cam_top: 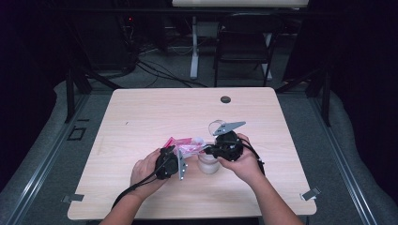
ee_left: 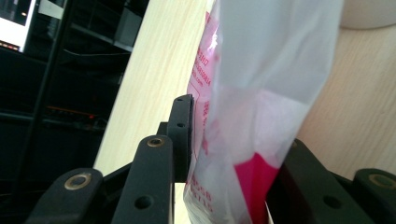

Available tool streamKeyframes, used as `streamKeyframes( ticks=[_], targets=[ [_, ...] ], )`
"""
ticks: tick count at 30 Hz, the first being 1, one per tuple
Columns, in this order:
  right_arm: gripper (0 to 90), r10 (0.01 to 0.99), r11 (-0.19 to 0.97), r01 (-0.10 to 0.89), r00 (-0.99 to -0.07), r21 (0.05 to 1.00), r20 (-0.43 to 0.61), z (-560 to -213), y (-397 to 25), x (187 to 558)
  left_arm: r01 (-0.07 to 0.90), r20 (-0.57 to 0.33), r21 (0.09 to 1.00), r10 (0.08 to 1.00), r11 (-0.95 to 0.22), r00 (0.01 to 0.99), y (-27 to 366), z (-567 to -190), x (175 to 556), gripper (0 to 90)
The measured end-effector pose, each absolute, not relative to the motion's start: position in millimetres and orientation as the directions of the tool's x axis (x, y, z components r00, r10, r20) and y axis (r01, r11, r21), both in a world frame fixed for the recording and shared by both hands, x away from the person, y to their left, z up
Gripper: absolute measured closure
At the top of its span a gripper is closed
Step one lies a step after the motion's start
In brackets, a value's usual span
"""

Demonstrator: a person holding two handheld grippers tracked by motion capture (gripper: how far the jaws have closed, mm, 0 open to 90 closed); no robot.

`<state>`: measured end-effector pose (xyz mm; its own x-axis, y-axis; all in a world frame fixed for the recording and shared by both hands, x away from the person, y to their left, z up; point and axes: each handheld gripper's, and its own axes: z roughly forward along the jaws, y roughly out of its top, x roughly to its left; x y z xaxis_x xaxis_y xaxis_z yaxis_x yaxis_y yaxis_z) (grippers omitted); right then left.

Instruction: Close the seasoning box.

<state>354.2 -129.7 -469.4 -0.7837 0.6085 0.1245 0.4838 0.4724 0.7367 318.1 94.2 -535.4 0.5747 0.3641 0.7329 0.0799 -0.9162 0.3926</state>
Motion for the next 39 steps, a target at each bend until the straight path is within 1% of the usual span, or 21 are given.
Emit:
streamKeyframes(
  ticks=[8,13,14,16,18,20,25,28,36,39],
  targets=[
    [81.7,0.602,0.464,0.472,-0.789,0.749,0.124,-469,-130,351,0.088,0.664,0.474,0.422,-0.876,0.617,96,-543,324,72.7],
    [71.6,0.591,0.448,0.464,-0.795,0.764,0.136,-470,-130,350,0.102,0.629,0.471,0.414,-0.876,0.658,96,-550,326,80.4],
    [69.9,0.592,0.446,0.464,-0.794,0.766,0.136,-470,-130,350,0.104,0.628,0.461,0.407,-0.881,0.663,96,-549,326,80.8],
    [67.9,0.593,0.442,0.463,-0.793,0.768,0.138,-470,-130,350,0.112,0.609,0.48,0.423,-0.87,0.671,97,-550,327,82.1],
    [62.1,0.597,0.421,0.464,-0.789,0.779,0.147,-469,-130,350,0.12,0.585,0.496,0.433,-0.86,0.686,98,-550,328,84.1],
    [58.3,0.597,0.411,0.462,-0.788,0.786,0.151,-469,-130,350,0.128,0.563,0.513,0.445,-0.849,0.696,98,-552,330,85.2],
    [50.8,0.61,0.395,0.45,-0.78,0.801,0.138,-470,-130,352,0.134,0.548,0.528,0.456,-0.839,0.701,99,-553,331,86.4],
    [50.1,0.606,0.397,0.451,-0.783,0.799,0.14,-470,-130,352,0.145,0.526,0.545,0.472,-0.826,0.708,101,-553,332,86.8],
    [43.0,0.608,0.386,0.436,-0.783,0.813,0.131,-468,-130,351,0.168,0.498,0.574,0.504,-0.802,0.706,103,-554,334,88.1],
    [42.0,0.614,0.383,0.435,-0.779,0.815,0.127,-468,-132,352,0.181,0.48,0.579,0.511,-0.795,0.713,104,-554,335,88.8]
  ],
)
